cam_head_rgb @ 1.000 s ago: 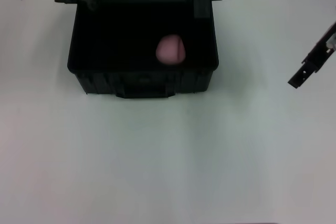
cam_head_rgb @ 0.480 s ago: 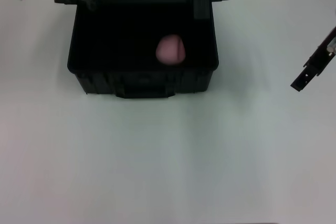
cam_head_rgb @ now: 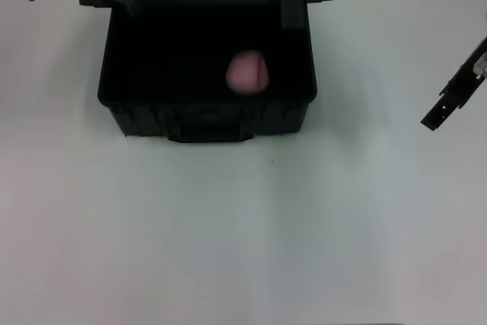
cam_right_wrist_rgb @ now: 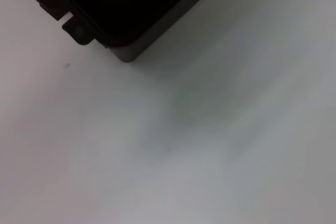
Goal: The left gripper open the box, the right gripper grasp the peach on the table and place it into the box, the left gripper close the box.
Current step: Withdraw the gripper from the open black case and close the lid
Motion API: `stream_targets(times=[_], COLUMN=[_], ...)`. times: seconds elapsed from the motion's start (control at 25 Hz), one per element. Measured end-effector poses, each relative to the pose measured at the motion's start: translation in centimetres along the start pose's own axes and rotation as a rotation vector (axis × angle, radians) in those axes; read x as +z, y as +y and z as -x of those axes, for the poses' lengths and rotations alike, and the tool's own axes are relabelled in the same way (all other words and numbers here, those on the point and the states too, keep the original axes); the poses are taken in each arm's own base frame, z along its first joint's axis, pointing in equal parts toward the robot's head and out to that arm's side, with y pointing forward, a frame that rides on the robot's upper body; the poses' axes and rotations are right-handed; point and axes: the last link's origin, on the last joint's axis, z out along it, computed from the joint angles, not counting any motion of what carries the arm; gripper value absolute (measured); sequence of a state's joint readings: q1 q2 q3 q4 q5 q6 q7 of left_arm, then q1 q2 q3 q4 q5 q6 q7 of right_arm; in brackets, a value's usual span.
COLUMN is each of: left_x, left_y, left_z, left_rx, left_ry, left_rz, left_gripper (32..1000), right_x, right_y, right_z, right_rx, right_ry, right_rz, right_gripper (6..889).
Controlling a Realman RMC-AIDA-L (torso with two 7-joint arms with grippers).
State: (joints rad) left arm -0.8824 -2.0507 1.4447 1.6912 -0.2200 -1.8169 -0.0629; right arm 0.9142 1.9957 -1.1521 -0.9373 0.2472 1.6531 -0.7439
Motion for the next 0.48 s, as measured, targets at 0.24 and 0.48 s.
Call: stream_targets(times=[0.24,0.48], left_x=[0.48,0.53], left_y=[0.26,0.31], left_z=[0.2,0.26], left_rx=[0.016,0.018], left_ry=[-0.036,-0.047], left_rz=[-0.003,-0.003], left_gripper=[386,383], right_x=[0.0,0.0], right_y=[-0.03,-0.05], right_z=[0.03,0.06], right_rx=[0.0,0.0], right_ry=[-0.002,-0.004], right_rz=[-0.002,-0.003], right_gripper=[866,866])
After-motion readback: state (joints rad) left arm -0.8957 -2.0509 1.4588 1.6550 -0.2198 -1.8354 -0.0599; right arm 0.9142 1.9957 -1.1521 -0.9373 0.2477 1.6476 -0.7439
